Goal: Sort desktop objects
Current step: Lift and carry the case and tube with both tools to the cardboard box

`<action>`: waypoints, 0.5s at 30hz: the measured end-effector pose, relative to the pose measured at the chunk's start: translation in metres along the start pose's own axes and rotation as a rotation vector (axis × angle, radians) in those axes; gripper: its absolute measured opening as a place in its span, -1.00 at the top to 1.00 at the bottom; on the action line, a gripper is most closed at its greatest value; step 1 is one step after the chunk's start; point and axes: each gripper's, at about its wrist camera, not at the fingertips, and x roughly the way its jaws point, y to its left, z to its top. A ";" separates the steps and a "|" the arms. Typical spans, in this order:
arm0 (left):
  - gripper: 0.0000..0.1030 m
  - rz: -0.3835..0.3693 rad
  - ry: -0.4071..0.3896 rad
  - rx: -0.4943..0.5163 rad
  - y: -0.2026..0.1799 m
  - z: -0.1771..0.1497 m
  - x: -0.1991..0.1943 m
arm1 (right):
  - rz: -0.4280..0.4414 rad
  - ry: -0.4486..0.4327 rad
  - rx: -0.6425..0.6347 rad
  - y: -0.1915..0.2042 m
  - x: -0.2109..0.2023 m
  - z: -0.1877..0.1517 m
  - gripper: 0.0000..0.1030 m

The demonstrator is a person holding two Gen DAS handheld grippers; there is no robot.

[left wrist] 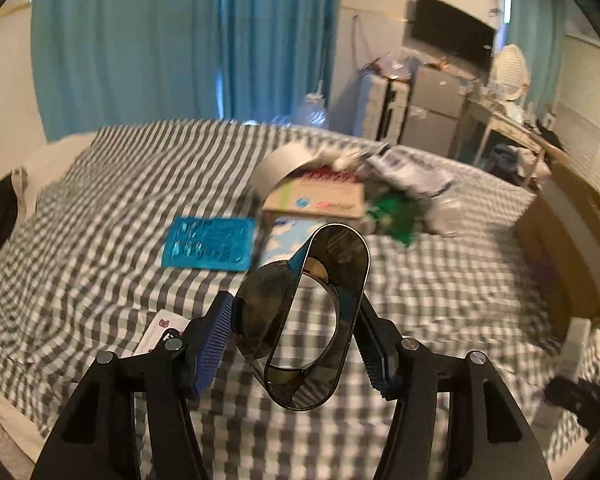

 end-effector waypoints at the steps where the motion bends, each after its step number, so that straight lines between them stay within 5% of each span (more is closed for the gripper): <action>1: -0.18 -0.006 -0.007 0.004 -0.004 0.000 -0.008 | 0.003 -0.007 0.001 0.000 -0.004 0.000 0.69; 15: -0.18 -0.052 -0.036 0.033 -0.050 0.026 -0.090 | 0.014 -0.135 0.001 -0.003 -0.094 0.024 0.69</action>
